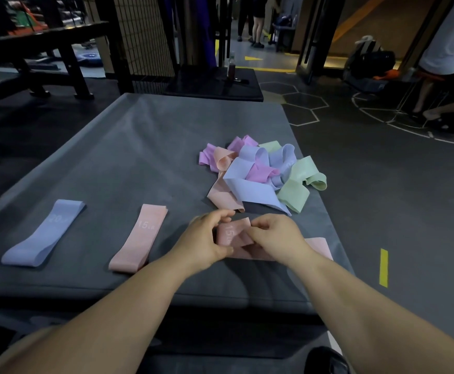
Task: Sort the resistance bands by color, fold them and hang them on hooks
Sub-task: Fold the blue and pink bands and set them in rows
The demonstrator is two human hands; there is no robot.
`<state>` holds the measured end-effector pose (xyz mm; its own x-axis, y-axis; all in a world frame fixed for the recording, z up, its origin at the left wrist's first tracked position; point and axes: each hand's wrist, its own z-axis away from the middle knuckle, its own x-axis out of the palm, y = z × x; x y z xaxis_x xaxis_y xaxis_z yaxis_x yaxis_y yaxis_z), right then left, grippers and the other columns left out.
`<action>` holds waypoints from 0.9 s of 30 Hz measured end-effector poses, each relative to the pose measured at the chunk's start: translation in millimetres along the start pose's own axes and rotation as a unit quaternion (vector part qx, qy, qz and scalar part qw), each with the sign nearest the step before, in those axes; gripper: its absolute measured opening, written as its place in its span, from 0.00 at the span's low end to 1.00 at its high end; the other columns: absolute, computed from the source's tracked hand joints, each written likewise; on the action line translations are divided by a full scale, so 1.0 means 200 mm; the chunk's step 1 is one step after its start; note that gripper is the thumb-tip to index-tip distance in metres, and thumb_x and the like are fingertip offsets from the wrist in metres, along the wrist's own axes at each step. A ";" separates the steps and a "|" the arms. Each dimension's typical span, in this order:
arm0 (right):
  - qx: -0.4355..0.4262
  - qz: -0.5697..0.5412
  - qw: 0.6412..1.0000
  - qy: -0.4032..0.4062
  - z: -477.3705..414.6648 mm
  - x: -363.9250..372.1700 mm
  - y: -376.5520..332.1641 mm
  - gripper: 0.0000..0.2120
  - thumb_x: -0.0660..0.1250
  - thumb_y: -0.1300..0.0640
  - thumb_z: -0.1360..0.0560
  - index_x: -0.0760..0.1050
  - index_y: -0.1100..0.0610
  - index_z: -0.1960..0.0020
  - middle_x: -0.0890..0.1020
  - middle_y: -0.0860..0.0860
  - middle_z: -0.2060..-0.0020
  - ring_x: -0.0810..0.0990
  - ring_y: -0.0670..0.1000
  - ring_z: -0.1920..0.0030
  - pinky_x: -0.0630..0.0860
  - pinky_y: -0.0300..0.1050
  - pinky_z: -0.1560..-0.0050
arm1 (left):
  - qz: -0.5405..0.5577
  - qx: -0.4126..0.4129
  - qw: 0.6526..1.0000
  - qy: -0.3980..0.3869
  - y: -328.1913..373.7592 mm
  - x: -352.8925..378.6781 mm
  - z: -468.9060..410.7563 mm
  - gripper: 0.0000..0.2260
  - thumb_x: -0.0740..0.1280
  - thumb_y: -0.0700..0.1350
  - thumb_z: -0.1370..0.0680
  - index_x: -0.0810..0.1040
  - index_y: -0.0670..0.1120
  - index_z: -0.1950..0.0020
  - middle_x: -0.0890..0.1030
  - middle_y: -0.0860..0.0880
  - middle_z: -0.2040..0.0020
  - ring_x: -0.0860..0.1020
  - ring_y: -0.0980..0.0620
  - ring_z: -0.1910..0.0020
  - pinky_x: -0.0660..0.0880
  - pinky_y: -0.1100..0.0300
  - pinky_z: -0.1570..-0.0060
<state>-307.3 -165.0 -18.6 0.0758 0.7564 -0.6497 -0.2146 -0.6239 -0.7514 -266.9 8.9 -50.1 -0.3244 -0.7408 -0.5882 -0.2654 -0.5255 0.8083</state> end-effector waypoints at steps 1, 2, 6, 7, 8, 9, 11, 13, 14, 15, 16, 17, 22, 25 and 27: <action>0.006 -0.008 1.000 0.002 0.00 -0.01 0.00 0.10 0.69 0.57 0.28 0.77 0.52 0.68 0.77 0.45 0.73 0.73 0.43 0.70 0.70 0.37 0.65 | 0.000 0.000 1.000 -0.004 0.00 0.01 -0.01 0.34 0.77 0.41 0.34 0.71 0.57 0.31 0.76 0.57 0.40 0.73 0.56 0.39 0.72 0.58 0.37; 0.011 -0.011 1.000 0.003 0.00 -0.02 0.01 0.09 0.69 0.57 0.29 0.77 0.52 0.68 0.77 0.45 0.73 0.73 0.42 0.70 0.70 0.35 0.66 | 0.000 -0.001 1.000 -0.010 0.00 0.01 -0.01 0.35 0.77 0.43 0.35 0.70 0.58 0.31 0.76 0.57 0.39 0.73 0.55 0.38 0.72 0.54 0.36; 0.024 -0.018 0.999 0.011 0.01 -0.07 0.04 0.05 0.68 0.58 0.28 0.82 0.57 0.61 0.78 0.46 0.72 0.75 0.47 0.67 0.76 0.42 0.57 | -0.019 0.008 0.999 -0.028 0.01 0.03 -0.02 0.37 0.78 0.47 0.36 0.68 0.60 0.30 0.76 0.58 0.39 0.72 0.54 0.36 0.71 0.53 0.35; 0.027 -0.024 0.999 0.015 0.02 -0.08 0.04 0.05 0.68 0.59 0.28 0.82 0.57 0.60 0.78 0.46 0.73 0.75 0.46 0.67 0.76 0.42 0.56 | -0.028 0.011 0.999 -0.031 0.01 0.03 -0.02 0.37 0.78 0.46 0.35 0.68 0.59 0.30 0.75 0.58 0.40 0.71 0.54 0.36 0.70 0.54 0.34; 0.032 -0.033 0.999 0.019 0.02 -0.10 0.05 0.05 0.68 0.59 0.28 0.83 0.57 0.60 0.77 0.45 0.75 0.75 0.46 0.67 0.75 0.41 0.57 | -0.039 0.016 0.999 -0.032 0.02 0.04 -0.02 0.37 0.78 0.46 0.35 0.68 0.58 0.29 0.74 0.59 0.41 0.70 0.54 0.35 0.69 0.55 0.34; 0.039 -0.041 0.998 0.019 0.03 -0.12 0.07 0.05 0.68 0.60 0.28 0.83 0.56 0.60 0.78 0.44 0.76 0.76 0.45 0.69 0.75 0.41 0.57 | -0.049 0.020 0.998 -0.031 0.03 0.04 -0.02 0.36 0.78 0.46 0.34 0.67 0.58 0.29 0.73 0.59 0.41 0.69 0.54 0.35 0.68 0.55 0.33; 0.049 -0.056 0.997 0.018 0.03 -0.16 0.10 0.05 0.68 0.61 0.28 0.82 0.57 0.61 0.79 0.45 0.75 0.76 0.45 0.70 0.77 0.43 0.55 | -0.066 0.028 0.997 -0.026 0.04 0.05 -0.02 0.36 0.78 0.47 0.34 0.67 0.57 0.29 0.71 0.60 0.42 0.68 0.54 0.34 0.67 0.57 0.33; 0.054 -0.065 0.996 0.021 0.03 -0.21 0.13 0.05 0.69 0.61 0.28 0.81 0.60 0.61 0.79 0.48 0.73 0.75 0.46 0.70 0.78 0.48 0.53 | -0.071 0.033 0.997 -0.025 0.05 0.06 -0.03 0.36 0.79 0.49 0.34 0.67 0.57 0.29 0.71 0.61 0.43 0.68 0.56 0.34 0.66 0.60 0.33; 0.058 -0.070 0.996 0.024 0.03 -0.24 0.15 0.05 0.69 0.61 0.28 0.81 0.61 0.62 0.78 0.48 0.73 0.75 0.46 0.71 0.78 0.47 0.55 | -0.073 0.035 0.996 -0.024 0.05 0.06 -0.03 0.37 0.80 0.50 0.34 0.68 0.57 0.29 0.72 0.61 0.44 0.67 0.57 0.34 0.65 0.61 0.34; 0.063 -0.076 0.995 0.028 0.03 -0.27 0.16 0.05 0.69 0.61 0.28 0.81 0.60 0.63 0.78 0.47 0.75 0.75 0.45 0.72 0.76 0.44 0.58 | -0.077 0.039 0.996 -0.023 0.06 0.07 -0.03 0.37 0.80 0.51 0.35 0.68 0.56 0.29 0.71 0.61 0.44 0.67 0.57 0.35 0.64 0.63 0.35; 0.067 -0.082 0.994 0.029 0.03 -0.29 0.18 0.06 0.69 0.62 0.28 0.80 0.58 0.64 0.77 0.47 0.76 0.74 0.44 0.74 0.74 0.39 0.63 | -0.084 0.046 0.995 -0.020 0.06 0.07 -0.03 0.37 0.80 0.52 0.35 0.68 0.56 0.30 0.71 0.61 0.45 0.67 0.57 0.35 0.64 0.64 0.35; 0.070 -0.089 0.993 0.028 0.03 -0.31 0.18 0.07 0.69 0.62 0.28 0.80 0.58 0.65 0.76 0.46 0.77 0.73 0.43 0.75 0.70 0.35 0.67 | -0.087 0.051 0.995 -0.020 0.06 0.08 -0.03 0.37 0.80 0.53 0.36 0.69 0.55 0.30 0.71 0.62 0.46 0.67 0.58 0.35 0.64 0.64 0.36; 0.073 -0.118 0.990 0.022 0.04 -0.37 0.22 0.12 0.68 0.63 0.27 0.76 0.56 0.69 0.74 0.48 0.78 0.71 0.44 0.75 0.65 0.31 0.74 | -0.030 0.048 0.998 -0.028 0.09 0.09 -0.04 0.31 0.81 0.51 0.36 0.70 0.59 0.39 0.76 0.63 0.49 0.74 0.60 0.43 0.70 0.67 0.44; 0.073 -0.135 0.988 0.020 0.04 -0.38 0.21 0.13 0.67 0.61 0.27 0.76 0.54 0.70 0.76 0.50 0.75 0.71 0.50 0.69 0.66 0.39 0.68 | -0.010 0.050 0.998 -0.047 0.08 0.09 -0.04 0.32 0.81 0.51 0.37 0.67 0.64 0.41 0.76 0.61 0.45 0.75 0.59 0.43 0.72 0.60 0.40; 0.071 -0.141 0.987 0.022 0.04 -0.38 0.21 0.14 0.66 0.59 0.27 0.76 0.53 0.71 0.77 0.49 0.73 0.72 0.51 0.66 0.66 0.43 0.65 | -0.009 0.054 0.996 -0.064 0.08 0.10 -0.04 0.34 0.81 0.51 0.36 0.66 0.64 0.38 0.74 0.59 0.42 0.74 0.60 0.41 0.70 0.62 0.38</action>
<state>-329.7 -246.6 0.9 0.1936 0.8849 -0.4236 -0.3132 -0.3534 -0.8815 -270.0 -16.7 -49.1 -0.4292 -0.6692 -0.6066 -0.3666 -0.4847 0.7941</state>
